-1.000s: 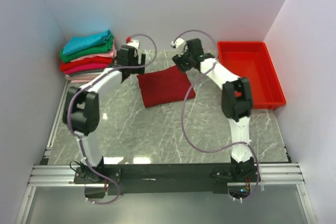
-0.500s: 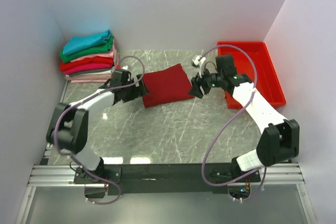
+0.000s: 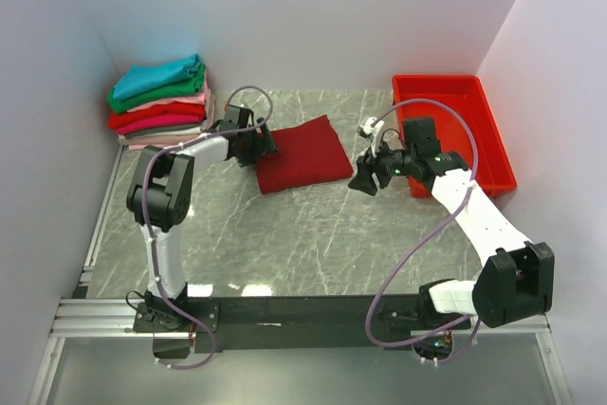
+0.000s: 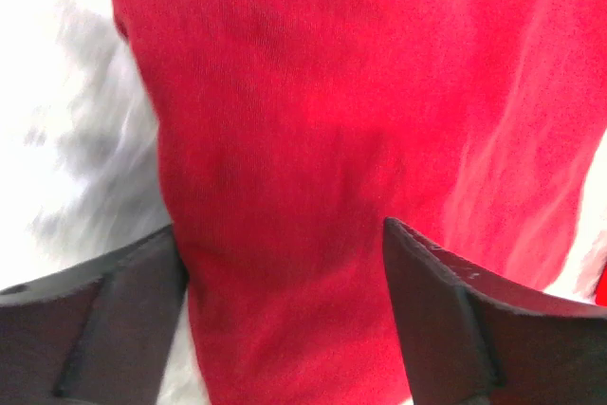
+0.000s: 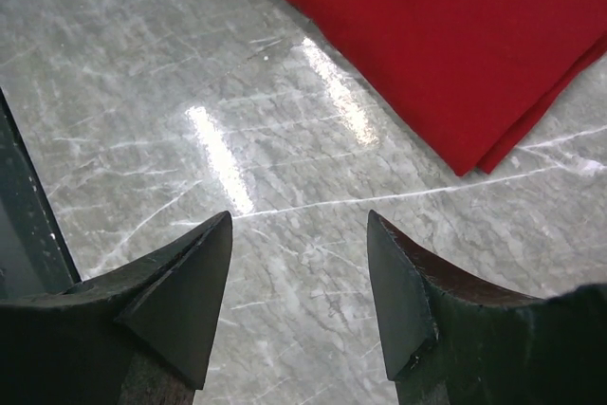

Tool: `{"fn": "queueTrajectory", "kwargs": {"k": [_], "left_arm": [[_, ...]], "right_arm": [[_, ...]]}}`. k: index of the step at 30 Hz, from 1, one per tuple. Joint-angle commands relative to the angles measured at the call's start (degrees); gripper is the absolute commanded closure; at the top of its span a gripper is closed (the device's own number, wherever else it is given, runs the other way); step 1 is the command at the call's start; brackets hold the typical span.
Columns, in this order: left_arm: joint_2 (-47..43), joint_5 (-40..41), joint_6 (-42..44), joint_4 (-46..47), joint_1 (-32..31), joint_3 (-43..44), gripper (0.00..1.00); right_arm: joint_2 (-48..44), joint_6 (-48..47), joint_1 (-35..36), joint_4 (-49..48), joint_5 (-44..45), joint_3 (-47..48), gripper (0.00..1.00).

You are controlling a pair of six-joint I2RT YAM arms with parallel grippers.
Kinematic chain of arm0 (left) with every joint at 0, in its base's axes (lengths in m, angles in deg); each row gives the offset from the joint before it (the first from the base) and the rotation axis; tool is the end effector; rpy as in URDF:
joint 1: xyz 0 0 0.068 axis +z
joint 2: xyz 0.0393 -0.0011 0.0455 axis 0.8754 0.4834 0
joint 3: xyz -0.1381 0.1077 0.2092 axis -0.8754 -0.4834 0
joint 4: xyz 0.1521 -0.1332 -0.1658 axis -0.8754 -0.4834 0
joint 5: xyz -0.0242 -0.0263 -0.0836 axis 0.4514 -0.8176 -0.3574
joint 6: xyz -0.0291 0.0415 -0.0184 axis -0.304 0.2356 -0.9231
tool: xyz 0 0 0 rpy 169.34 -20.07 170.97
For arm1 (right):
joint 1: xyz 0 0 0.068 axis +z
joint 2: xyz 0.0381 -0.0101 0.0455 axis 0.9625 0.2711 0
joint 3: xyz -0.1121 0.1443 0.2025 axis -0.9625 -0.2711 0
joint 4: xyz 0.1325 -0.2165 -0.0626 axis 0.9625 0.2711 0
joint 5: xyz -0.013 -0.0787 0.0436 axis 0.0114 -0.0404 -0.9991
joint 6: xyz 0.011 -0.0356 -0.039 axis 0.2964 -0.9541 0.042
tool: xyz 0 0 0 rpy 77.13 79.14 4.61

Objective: Fold and stack the t-shirts
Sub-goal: Neatly place the folded tshirt to the corner

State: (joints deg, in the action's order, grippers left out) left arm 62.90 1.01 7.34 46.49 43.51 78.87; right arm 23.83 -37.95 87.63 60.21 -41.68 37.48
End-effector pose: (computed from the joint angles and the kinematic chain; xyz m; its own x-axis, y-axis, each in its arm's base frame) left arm 0.4119 -0.1357 0.1632 -0.7903 -0.4344 -0.4322 -0.1810 0.8393 -0.5126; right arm 0.2579 0.0864 0.2943 -0.3059 -0.4162 -0.8563 -0.8851 0.4556 0.0948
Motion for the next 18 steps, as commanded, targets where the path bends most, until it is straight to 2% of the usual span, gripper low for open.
{"fn": "queueTrajectory", "kwargs": {"k": [1,2,3,5,9,13,14,17,18], "left_arm": [[7.46,-1.73,-0.54,-3.67,0.62,2.14,0.22],[8.26,-2.7,-0.62,-3.32,0.88,2.5,0.29],[9.05,-3.41,-0.45,-3.05,0.88,2.94,0.41],[10.29,-4.29,0.34,-2.18,0.97,3.99,0.54],[11.17,-3.59,2.8,-0.85,0.97,6.1,1.0],[9.69,-1.4,8.41,-0.15,0.36,7.25,1.0],[8.8,0.35,12.17,-0.41,-0.51,7.08,1.0],[3.45,13.33,19.99,-2.17,-4.37,6.02,1.0],[2.04,23.29,21.86,-2.52,-5.78,5.67,1.0]], "right_arm": [[-2.47,0.48,-1.23,-0.58,-2.94,0.33,0.35],[-2.82,0.39,-1.5,-0.58,-3.12,0.15,0.35],[-3.0,0.39,-1.76,-0.75,-3.21,-0.11,0.35],[-3.35,0.31,-2.46,-0.76,-4.0,-0.2,0.35],[-3.7,0.39,-3.69,-0.23,-5.05,0.06,0.35],[-5.02,0.22,-5.8,0.12,-6.45,-0.11,0.36],[-5.2,0.13,-6.15,0.12,-6.63,-0.2,0.36],[-5.46,-0.05,-7.82,0.12,-7.51,-0.64,0.36],[-5.38,-0.05,-8.09,0.04,-7.95,-0.64,0.36]]}}
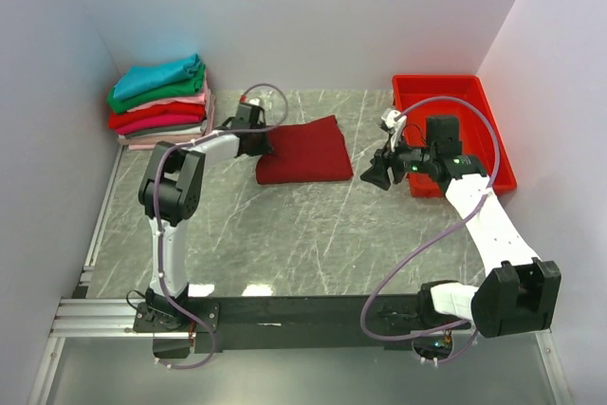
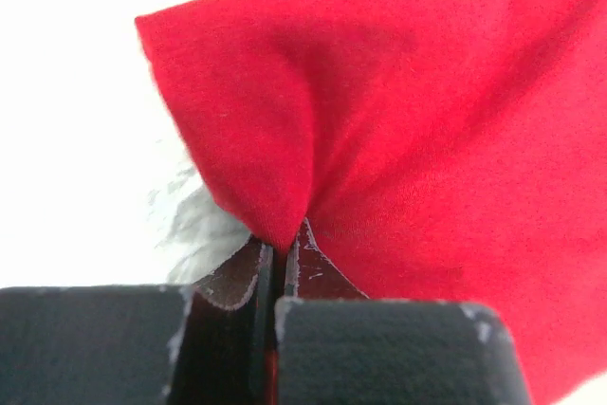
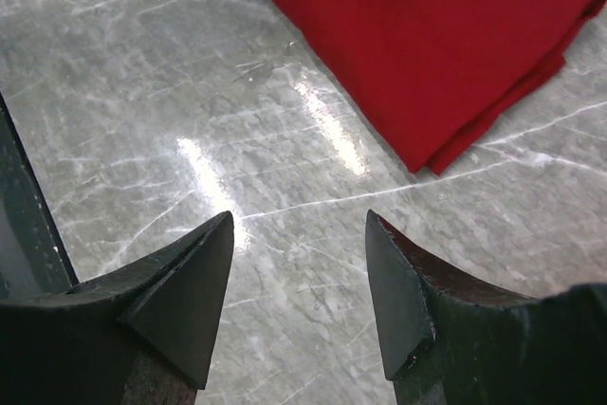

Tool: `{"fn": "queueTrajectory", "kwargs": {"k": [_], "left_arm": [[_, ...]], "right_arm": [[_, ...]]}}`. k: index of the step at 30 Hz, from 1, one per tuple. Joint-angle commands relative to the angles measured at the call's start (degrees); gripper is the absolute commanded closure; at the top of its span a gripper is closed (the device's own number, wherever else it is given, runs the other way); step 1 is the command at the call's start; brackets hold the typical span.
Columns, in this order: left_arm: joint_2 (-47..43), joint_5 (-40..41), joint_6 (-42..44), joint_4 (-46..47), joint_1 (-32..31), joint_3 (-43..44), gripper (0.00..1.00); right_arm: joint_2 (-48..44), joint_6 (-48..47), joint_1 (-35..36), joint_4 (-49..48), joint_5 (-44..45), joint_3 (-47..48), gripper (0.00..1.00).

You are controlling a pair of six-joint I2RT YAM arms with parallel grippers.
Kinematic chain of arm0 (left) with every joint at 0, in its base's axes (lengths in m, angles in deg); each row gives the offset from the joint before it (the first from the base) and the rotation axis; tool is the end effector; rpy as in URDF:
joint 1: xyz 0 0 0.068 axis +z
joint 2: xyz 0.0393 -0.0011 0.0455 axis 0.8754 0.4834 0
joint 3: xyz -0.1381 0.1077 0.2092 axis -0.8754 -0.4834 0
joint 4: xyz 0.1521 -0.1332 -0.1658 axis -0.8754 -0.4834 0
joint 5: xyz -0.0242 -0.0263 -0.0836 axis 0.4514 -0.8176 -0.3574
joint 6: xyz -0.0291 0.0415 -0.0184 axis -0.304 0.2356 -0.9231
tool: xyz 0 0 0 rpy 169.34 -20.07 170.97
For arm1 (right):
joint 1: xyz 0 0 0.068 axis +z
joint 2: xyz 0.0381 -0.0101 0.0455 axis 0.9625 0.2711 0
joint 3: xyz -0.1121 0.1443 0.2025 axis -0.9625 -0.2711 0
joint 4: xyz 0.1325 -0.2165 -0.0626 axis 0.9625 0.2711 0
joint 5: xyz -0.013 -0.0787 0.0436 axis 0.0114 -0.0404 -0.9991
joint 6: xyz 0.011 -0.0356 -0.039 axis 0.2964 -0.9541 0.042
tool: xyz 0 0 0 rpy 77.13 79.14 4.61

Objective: Fold and stack the t-shirts
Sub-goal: Neatly place the folded tshirt to the corner

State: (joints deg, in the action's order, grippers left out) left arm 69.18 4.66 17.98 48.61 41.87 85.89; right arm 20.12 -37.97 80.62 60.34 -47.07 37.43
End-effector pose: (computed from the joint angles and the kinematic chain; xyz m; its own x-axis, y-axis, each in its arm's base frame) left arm 0.4379 -0.1555 0.1559 -0.7721 -0.2680 -0.5762 -0.0199 0.9164 -0.3997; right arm 0.2521 0.0551 0.3113 -0.2818 -0.3367 -0.8985 -0.8646 0.4951 0.0856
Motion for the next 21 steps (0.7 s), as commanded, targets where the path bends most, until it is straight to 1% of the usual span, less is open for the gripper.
{"fn": "queueTrajectory", "kwargs": {"k": [1,2,3,7,12,19,21], "left_arm": [[-6.33,24.27,12.71,-5.43,-6.68,-1.78,1.0],[-7.14,28.05,15.25,-5.78,-7.66,-1.79,0.99],[-8.28,34.7,16.32,-6.39,-8.45,-1.61,1.0],[-9.17,43.45,19.14,-8.42,-9.69,-0.91,1.0],[-11.44,47.16,21.86,-9.3,-10.48,-0.3,1.0],[-16.54,48.22,25.46,-10.09,-11.1,2.69,1.0],[-17.77,50.06,27.13,-9.57,-11.19,3.65,1.0]], "right_arm": [[-1.4,-0.02,-1.69,-0.01,-2.73,-0.51,0.36],[-1.31,-0.02,-1.95,0.08,-2.9,-0.51,0.36],[-1.31,0.06,-2.04,0.08,-2.99,-0.42,0.36],[-1.66,0.06,-2.48,0.17,-3.08,-0.6,0.36],[-1.66,0.15,-3.19,-0.18,-3.08,-0.69,0.36],[-1.31,-0.02,-3.54,-0.01,-3.08,-0.6,0.36],[-1.4,-0.02,-3.62,-0.36,-2.91,-0.69,0.36]]}}
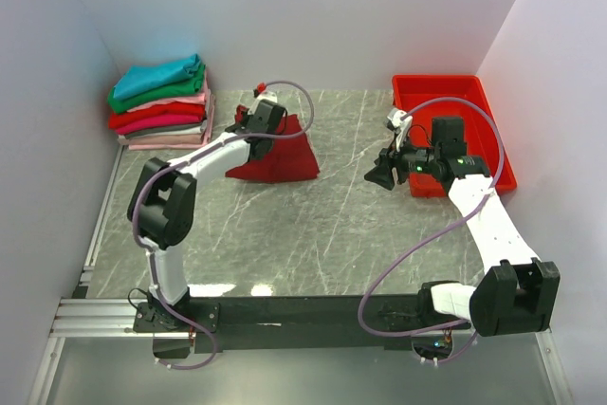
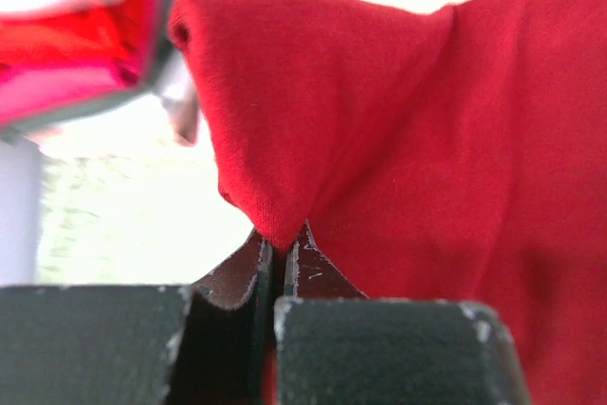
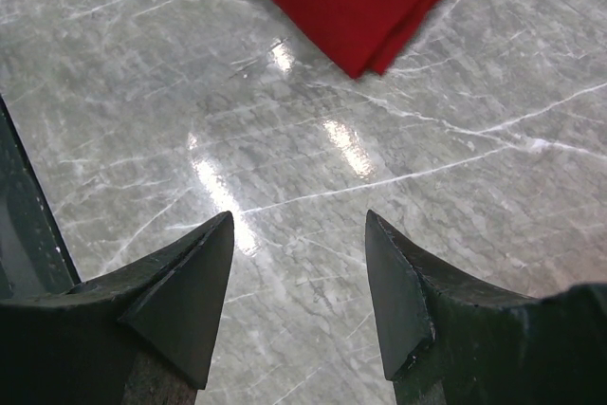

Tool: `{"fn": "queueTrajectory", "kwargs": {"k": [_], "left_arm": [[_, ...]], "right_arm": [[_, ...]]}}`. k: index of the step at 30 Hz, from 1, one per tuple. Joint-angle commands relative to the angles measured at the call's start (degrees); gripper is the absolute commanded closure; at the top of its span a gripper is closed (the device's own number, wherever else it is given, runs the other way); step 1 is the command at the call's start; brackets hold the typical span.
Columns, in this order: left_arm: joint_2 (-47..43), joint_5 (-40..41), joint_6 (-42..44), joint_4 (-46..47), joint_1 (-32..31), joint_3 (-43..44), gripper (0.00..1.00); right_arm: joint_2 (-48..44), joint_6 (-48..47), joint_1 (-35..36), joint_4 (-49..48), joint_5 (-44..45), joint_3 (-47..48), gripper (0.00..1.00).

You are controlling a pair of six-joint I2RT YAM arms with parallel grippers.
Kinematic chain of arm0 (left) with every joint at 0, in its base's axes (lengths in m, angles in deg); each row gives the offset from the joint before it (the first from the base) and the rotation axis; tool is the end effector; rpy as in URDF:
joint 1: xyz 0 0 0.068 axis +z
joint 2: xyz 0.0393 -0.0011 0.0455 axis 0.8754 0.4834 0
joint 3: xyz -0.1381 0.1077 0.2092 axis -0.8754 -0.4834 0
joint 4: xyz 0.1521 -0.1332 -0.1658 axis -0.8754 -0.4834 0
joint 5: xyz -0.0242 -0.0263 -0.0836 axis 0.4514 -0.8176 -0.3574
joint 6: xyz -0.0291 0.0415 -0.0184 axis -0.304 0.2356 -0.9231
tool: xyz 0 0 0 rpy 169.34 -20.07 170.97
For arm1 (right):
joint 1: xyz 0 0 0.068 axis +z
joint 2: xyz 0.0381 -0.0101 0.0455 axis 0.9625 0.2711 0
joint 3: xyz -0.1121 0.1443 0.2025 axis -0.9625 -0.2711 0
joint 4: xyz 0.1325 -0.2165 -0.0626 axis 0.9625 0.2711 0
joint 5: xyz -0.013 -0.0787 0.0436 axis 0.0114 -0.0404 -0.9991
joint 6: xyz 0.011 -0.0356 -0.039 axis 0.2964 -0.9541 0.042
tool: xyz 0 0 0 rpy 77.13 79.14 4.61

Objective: Fold and stack the t-shirts
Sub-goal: Neatly place the folded tshirt to the corner

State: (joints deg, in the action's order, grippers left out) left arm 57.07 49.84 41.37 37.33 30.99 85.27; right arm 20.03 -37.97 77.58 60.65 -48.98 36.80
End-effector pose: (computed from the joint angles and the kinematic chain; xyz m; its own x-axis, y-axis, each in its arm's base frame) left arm 0.3791 -0.1928 0.2343 -0.6086 0.2440 -0.7550 -0.0979 0.9212 0.3766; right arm 0.2527 0.0423 0.3083 -0.3057 -0.3100 -0.9002 -0.8489 0.5170 0.1103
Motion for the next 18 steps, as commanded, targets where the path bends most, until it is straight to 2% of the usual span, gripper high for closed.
{"fn": "queueTrajectory", "kwargs": {"k": [1,7,18], "left_arm": [[-6.02,5.5,5.49,2.06,-0.22,4.53,1.0],[-5.94,10.15,13.41,4.52,0.14,8.04,0.99],[-2.95,12.44,22.91,7.07,2.6,19.99,1.0]], "right_arm": [[-1.4,-0.02,-0.59,-0.66,-1.09,-0.14,0.36],[-1.22,-0.29,-0.67,-0.58,-1.09,0.04,0.36],[-1.75,-0.64,-1.03,-0.31,-1.27,-0.32,0.36]]}}
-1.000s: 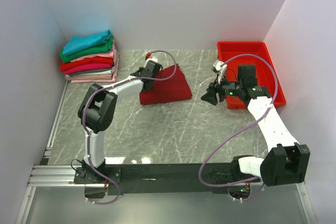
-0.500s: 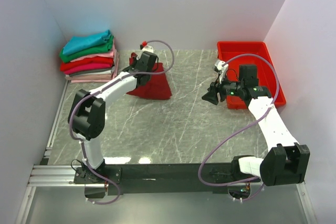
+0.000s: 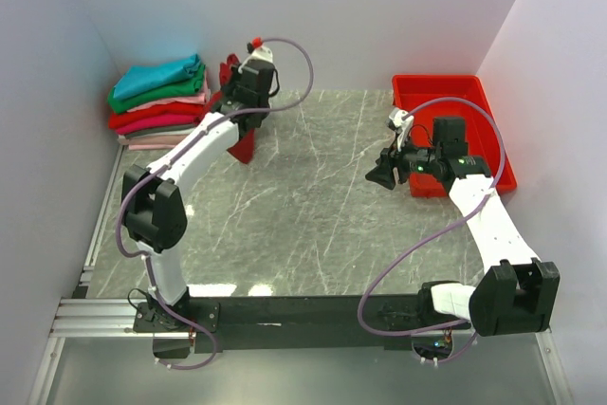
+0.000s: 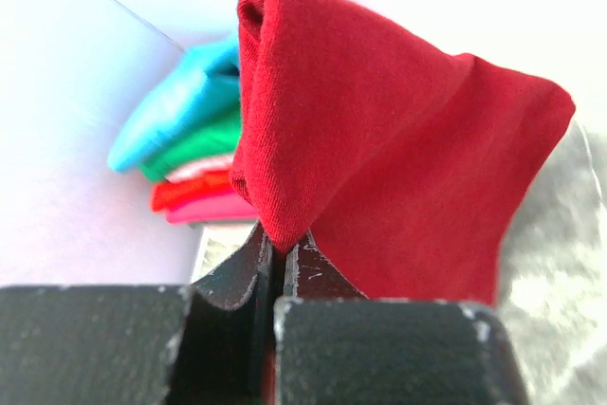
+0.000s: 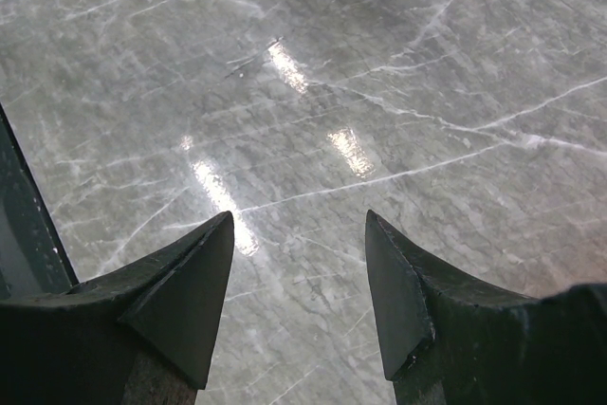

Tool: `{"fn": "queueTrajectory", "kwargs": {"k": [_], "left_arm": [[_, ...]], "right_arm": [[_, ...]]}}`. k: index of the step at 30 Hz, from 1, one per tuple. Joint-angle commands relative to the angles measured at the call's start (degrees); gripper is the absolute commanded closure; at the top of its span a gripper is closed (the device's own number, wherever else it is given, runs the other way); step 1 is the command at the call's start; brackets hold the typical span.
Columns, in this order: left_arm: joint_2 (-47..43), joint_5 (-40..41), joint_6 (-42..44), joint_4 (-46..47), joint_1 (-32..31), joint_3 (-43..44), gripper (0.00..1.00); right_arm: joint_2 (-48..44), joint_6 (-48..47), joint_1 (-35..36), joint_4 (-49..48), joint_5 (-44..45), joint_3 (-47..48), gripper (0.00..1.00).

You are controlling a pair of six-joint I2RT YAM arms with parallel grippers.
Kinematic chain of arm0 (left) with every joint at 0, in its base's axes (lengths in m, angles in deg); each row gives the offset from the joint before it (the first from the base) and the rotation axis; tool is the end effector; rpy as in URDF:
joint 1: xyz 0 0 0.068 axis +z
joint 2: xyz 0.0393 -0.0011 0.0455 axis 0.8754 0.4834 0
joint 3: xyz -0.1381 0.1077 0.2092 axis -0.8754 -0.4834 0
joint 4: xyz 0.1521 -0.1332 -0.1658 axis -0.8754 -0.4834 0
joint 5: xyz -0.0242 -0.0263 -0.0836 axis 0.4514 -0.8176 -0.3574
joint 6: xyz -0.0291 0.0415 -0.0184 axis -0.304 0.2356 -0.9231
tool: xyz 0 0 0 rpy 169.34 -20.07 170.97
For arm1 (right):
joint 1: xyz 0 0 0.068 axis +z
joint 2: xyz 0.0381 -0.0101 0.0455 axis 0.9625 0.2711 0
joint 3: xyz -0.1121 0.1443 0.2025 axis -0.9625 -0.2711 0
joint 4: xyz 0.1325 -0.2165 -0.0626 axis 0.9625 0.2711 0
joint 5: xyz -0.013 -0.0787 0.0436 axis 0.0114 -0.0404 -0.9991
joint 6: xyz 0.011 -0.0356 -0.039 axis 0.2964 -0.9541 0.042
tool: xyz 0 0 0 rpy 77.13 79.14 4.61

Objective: Fold and stack the t-shirts
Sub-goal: Neatly place the folded tshirt to the corner

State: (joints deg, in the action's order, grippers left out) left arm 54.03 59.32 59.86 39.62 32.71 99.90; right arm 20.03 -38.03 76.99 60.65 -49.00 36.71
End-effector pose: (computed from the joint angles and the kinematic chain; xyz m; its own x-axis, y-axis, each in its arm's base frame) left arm 0.3943 -0.1819 0.3462 -0.4318 0.3749 -0.8204 -0.2314 0.8330 0.5025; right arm 0.2531 0.0397 0.3078 -0.3094 -0.3073 -0.8999 -0.8438 0.5251 0.1108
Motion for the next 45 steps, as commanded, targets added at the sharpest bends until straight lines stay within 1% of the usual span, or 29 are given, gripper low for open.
{"fn": "queueTrajectory", "kwargs": {"k": [1,8,14,20,26,39,45], "left_arm": [[0.27,3.05,5.29,4.95,1.31,6.17,1.0],[2.2,3.66,10.39,7.24,3.33,13.2,1.0],[4.92,4.28,15.57,9.78,5.09,21.89,1.0],[6.06,6.21,22.34,16.02,5.44,27.61,1.0],[7.03,6.91,29.29,25.07,6.06,29.72,1.0],[10.9,3.66,30.44,31.85,11.42,34.12,1.0],[13.01,0.24,28.33,32.38,13.52,36.76,1.0]], "right_arm": [[-1.75,-0.75,-0.44,-0.31,-1.25,-0.23,0.36],[-2.37,-1.19,-0.7,-0.05,-2.12,-0.4,0.36],[-2.89,-1.36,-0.79,0.39,-3.62,-0.32,0.36],[-2.89,-1.45,-0.79,0.65,-4.41,-0.23,0.36],[-2.72,-1.54,-0.79,0.83,-4.93,-0.23,0.36],[-1.57,-1.36,-0.79,1.44,-5.2,-0.05,0.36],[-0.52,-1.1,-0.79,1.36,-4.85,-0.14,0.36]]}}
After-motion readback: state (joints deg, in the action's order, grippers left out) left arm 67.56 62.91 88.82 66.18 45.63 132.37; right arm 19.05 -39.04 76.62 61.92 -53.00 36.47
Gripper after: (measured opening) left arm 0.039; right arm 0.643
